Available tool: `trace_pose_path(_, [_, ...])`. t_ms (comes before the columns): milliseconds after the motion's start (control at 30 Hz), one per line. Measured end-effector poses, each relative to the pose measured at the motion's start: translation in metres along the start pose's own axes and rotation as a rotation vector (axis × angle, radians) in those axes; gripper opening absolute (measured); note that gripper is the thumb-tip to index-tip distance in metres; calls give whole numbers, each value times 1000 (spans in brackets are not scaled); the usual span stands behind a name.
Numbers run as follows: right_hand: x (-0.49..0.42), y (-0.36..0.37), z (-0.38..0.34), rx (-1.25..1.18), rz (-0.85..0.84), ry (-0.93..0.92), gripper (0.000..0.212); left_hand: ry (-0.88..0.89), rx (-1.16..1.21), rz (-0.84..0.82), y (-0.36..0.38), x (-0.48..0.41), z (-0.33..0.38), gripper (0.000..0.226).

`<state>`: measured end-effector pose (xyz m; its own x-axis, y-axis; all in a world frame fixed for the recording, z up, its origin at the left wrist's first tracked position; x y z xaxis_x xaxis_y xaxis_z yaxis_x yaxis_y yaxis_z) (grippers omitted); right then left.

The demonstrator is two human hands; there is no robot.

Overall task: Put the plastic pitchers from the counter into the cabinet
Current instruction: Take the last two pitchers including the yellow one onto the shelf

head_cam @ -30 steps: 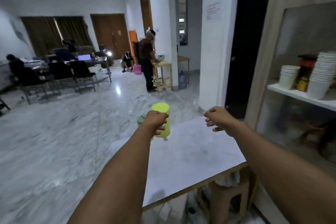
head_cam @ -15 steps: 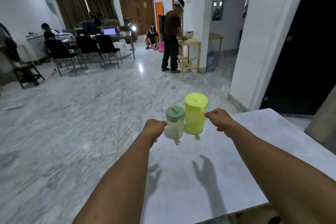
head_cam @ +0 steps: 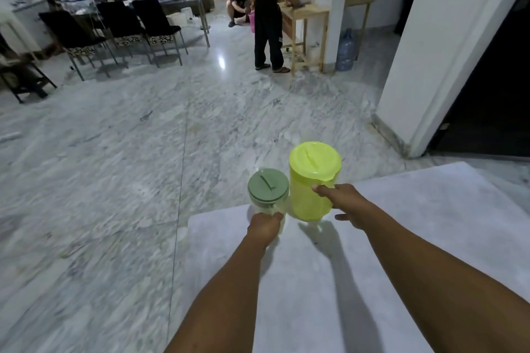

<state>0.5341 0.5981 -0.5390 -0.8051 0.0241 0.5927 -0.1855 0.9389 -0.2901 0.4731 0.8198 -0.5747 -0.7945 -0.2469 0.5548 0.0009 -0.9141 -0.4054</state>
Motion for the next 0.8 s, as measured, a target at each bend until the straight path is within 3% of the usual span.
trace_pose_path(67, [-7,5,0,-20,-31,-24,50,26,44,15,6,-8,1,55])
trace_pose_path(133, [-9,9,-4,-36,-55,-51,39,40,139,20,9,-5,7,45])
trace_pose_path(267, [0,5,-13,-96,-14,-94,41,40,196,51,2,5,15,26])
trace_pose_path(467, [55,-28,-23,-314,104,-86,41,32,346,-25,-11,49,35,32])
trace_pose_path(800, [244,-122,38,-410,364,-148,36,279,231,-229,12,211,77,29])
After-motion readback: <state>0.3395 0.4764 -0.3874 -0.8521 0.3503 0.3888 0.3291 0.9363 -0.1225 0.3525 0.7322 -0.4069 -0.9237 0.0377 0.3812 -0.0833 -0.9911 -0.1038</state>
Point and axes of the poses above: each hand's wrist, its own x-axis away from the middle knuckle, its own y-axis out of the palm, z = x × y, the point moved 9 cm from there along -x, towards the middle knuckle, and after that the axes turned 3 degrees about y, right-handed, at the moved point
